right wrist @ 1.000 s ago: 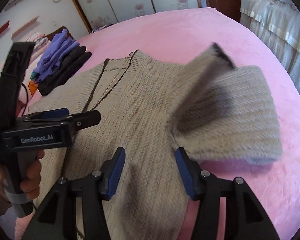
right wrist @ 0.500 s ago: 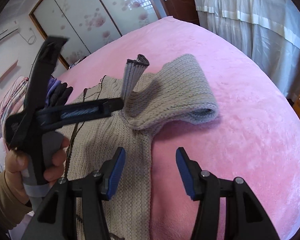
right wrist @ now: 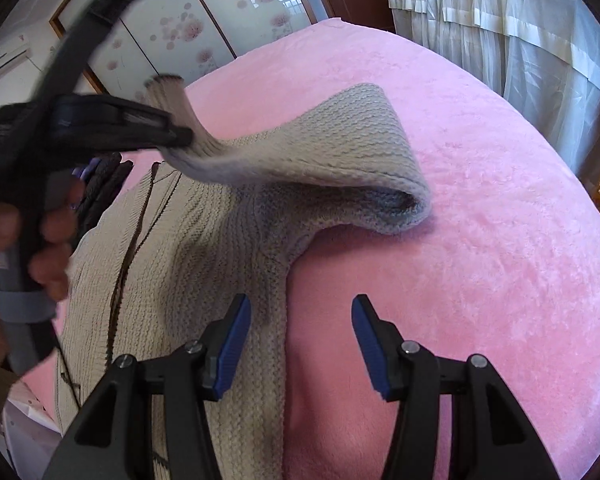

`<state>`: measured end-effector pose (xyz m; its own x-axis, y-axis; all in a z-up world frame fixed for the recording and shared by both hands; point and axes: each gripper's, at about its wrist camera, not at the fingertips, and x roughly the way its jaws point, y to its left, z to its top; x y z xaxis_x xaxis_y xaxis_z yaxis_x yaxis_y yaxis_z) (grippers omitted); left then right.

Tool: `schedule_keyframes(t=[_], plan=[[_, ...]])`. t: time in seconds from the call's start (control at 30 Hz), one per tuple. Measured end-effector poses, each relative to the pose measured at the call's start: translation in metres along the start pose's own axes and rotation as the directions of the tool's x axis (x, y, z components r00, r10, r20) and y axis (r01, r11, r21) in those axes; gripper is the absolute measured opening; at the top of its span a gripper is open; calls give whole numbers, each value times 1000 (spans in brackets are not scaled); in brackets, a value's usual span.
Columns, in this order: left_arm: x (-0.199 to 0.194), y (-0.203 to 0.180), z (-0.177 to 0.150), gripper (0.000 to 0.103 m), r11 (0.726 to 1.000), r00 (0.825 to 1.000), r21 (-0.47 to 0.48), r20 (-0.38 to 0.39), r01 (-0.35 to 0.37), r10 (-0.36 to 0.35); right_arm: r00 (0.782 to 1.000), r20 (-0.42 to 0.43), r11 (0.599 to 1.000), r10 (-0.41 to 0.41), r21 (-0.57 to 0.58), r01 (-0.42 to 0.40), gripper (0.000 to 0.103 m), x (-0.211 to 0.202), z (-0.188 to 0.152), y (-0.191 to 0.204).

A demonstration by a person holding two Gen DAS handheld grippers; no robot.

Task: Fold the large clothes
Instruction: 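Reach the left tool to a cardigan sleeve cuff, grasp and lift it, then carry the held sleeve across the cardigan body and open the left tool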

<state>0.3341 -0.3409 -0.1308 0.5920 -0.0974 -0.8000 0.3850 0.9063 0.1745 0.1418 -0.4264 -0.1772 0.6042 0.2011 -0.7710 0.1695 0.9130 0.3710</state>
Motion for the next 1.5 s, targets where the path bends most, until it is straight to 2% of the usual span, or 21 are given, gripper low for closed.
schedule_keyframes(t=[0.2, 0.27, 0.37, 0.4, 0.47, 0.6, 0.73, 0.83, 0.97, 1.13, 1.27, 1.33, 1.43, 1.5], plan=[[-43, 87, 20, 6, 993, 992, -120, 128, 12, 3, 1000, 6, 1000, -10, 11, 10, 53, 22, 21, 10], [-51, 116, 17, 6, 989, 988, -148, 156, 20, 4, 1000, 5, 1000, -29, 12, 28, 53, 34, 30, 14], [-50, 171, 4, 6, 979, 982, -204, 186, -4, 43, 999, -4, 999, -49, 7, 49, 51, 51, 39, 19], [-45, 185, -1, 6, 976, 982, -219, 183, -13, 54, 997, -10, 997, -76, -5, 76, 41, 57, 41, 22], [-27, 218, -19, 6, 964, 987, -263, 144, -30, 70, 994, -31, 994, -106, -29, 105, 33, 67, 42, 28], [27, 259, -63, 6, 943, 999, -331, 13, -45, 53, 987, -23, 980, -161, -120, 157, 33, 74, 35, 47], [71, 273, -107, 6, 919, 997, -393, -83, -31, -1, 972, -13, 953, -236, -200, 229, 33, 77, 29, 63], [92, 270, -126, 7, 917, 993, -397, -117, -38, -10, 962, -19, 937, -272, -232, 260, 34, 80, 28, 67], [90, 271, -123, 7, 913, 996, -407, -87, -28, -8, 957, -10, 927, -291, -250, 279, 34, 78, 24, 70], [74, 286, -113, 7, 883, 1000, -469, 9, 29, -29, 947, 22, 906, -321, -285, 313, 35, 74, 19, 86], [91, 294, -125, 11, 877, 996, -478, -53, 42, -76, 943, 33, 890, -331, -321, 323, 45, 73, 15, 99], [98, 301, -134, 17, 865, 990, -497, -71, 69, -119, 947, 33, 893, -320, -323, 313, 48, 68, 14, 102], [91, 313, -144, 23, 838, 984, -531, -46, 123, -174, 958, 16, 909, -287, -311, 278, 50, 58, 15, 101], [79, 324, -150, 24, 827, 983, -545, -26, 141, -184, 966, 4, 920, -258, -306, 246, 50, 49, 14, 100]])
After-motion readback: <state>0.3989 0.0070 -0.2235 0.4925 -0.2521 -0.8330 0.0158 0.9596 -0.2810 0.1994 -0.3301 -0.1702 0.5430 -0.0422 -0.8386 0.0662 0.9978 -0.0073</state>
